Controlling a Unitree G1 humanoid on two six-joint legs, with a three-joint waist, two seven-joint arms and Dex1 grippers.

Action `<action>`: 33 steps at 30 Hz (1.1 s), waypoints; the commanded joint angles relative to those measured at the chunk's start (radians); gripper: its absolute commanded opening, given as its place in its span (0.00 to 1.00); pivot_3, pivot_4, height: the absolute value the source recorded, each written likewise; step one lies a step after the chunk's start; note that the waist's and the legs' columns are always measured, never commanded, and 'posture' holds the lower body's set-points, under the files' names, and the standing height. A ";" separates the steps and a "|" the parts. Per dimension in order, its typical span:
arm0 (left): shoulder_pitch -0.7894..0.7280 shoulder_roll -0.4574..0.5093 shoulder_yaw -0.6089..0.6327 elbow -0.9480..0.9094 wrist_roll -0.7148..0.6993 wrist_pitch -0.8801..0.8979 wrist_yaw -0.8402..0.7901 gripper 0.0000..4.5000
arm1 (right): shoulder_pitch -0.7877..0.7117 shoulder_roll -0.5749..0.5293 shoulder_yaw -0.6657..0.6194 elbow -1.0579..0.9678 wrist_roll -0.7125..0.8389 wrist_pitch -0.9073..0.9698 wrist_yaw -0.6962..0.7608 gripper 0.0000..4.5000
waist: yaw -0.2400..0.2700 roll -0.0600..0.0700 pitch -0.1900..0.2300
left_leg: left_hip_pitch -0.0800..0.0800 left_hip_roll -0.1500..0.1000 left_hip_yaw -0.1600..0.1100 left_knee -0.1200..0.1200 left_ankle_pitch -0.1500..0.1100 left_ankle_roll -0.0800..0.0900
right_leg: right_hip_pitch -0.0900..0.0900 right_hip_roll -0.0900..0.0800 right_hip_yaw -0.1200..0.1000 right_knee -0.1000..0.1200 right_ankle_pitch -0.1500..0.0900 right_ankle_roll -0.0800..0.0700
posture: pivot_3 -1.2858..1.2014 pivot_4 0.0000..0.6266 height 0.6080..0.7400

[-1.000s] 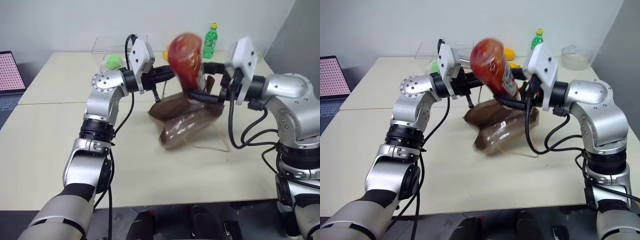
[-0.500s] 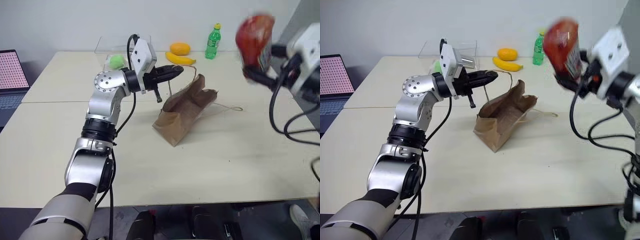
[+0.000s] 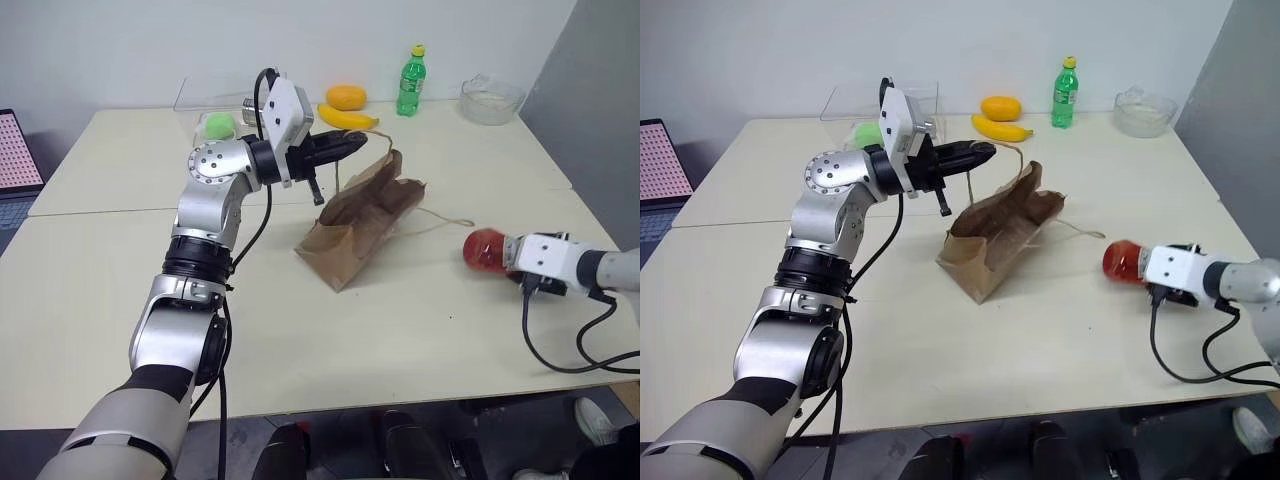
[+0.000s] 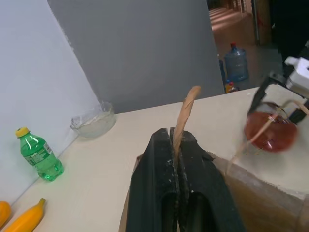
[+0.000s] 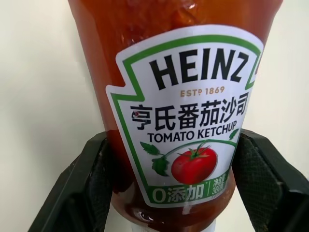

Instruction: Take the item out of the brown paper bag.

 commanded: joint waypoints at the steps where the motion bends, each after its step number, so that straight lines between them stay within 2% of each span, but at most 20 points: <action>1: -0.026 0.008 0.012 -0.023 0.000 -0.010 0.007 0.00 | -0.021 -0.022 0.016 0.018 -0.056 -0.050 0.010 0.85 | 0.001 0.000 0.000 | 0.000 0.000 0.000 0.000 0.000 0.000 | 0.000 0.000 0.000 0.000 0.000 0.000 | 0.52 0.24 1.00; 3: -0.024 0.008 0.013 -0.026 -0.001 -0.009 0.008 0.00 | -0.022 -0.028 0.019 0.016 -0.066 -0.065 0.024 0.99 | 0.002 0.000 0.000 | 0.000 0.000 0.000 0.000 0.000 0.000 | 0.000 0.000 0.000 0.000 0.000 0.000 | 0.52 0.24 1.00; 7: -0.014 0.010 0.013 -0.035 -0.002 -0.005 0.009 0.00 | -0.004 -0.040 -0.028 -0.074 -0.024 -0.022 0.067 0.99 | 0.003 0.000 0.000 | 0.000 0.000 -0.001 0.000 0.000 0.000 | 0.001 0.000 0.000 0.000 0.000 0.000 | 0.52 0.24 1.00; 12: 0.000 0.025 0.016 -0.043 0.001 0.004 0.015 0.00 | 0.089 0.001 -0.221 -0.344 0.174 0.199 0.103 0.99 | 0.006 0.000 0.000 | 0.000 0.000 -0.001 0.000 0.000 0.000 | 0.001 0.000 -0.001 0.000 0.000 0.000 | 0.52 0.24 1.00; 15: -0.001 0.046 0.022 -0.020 0.014 0.003 0.028 0.00 | 0.128 0.136 -0.358 -0.583 0.416 0.456 0.043 0.99 | 0.007 0.000 0.000 | 0.000 0.001 -0.001 0.000 0.000 0.000 | 0.001 0.000 -0.001 0.000 0.000 0.000 | 0.52 0.24 1.00; 17: -0.007 0.060 0.027 0.007 0.019 0.000 0.034 0.00 | 0.158 0.227 -0.405 -0.732 0.543 0.597 -0.018 0.99 | 0.009 0.000 0.000 | 0.000 0.002 -0.002 0.000 0.000 0.000 | 0.001 0.001 -0.002 0.000 0.000 0.000 | 0.52 0.24 1.00; 18: -0.008 0.069 0.028 0.020 0.019 0.004 0.028 0.00 | 0.163 0.272 -0.412 -0.785 0.584 0.649 -0.058 0.99 | 0.011 0.000 0.000 | 0.000 0.001 -0.003 0.000 0.000 0.000 | 0.001 0.001 -0.002 0.001 0.000 0.000 | 0.52 0.24 1.00; 21: 0.006 0.110 0.007 0.028 0.038 0.044 0.003 0.00 | 0.190 0.427 -0.327 -0.928 0.624 0.732 -0.219 0.99 | 0.013 -0.001 0.000 | 0.000 0.001 -0.003 0.001 0.000 0.000 | 0.001 0.001 -0.002 0.000 0.000 0.000 | 0.52 0.24 1.00; 25: 0.022 0.147 0.001 0.008 0.052 0.095 0.003 0.19 | 0.157 0.518 -0.220 -0.975 0.609 0.782 -0.339 1.00 | 0.016 0.000 -0.001 | 0.000 0.000 -0.003 0.001 0.000 0.000 | 0.001 0.001 -0.002 0.001 0.000 0.000 | 0.52 0.24 1.00; 33: 0.096 0.193 0.056 -0.114 0.015 0.240 0.062 0.76 | 0.111 0.518 -0.183 -0.921 0.592 0.733 -0.379 1.00 | 0.022 0.000 -0.001 | 0.000 0.001 -0.004 0.000 0.000 0.000 | 0.001 0.001 -0.002 0.001 0.000 0.000 | 0.52 0.24 1.00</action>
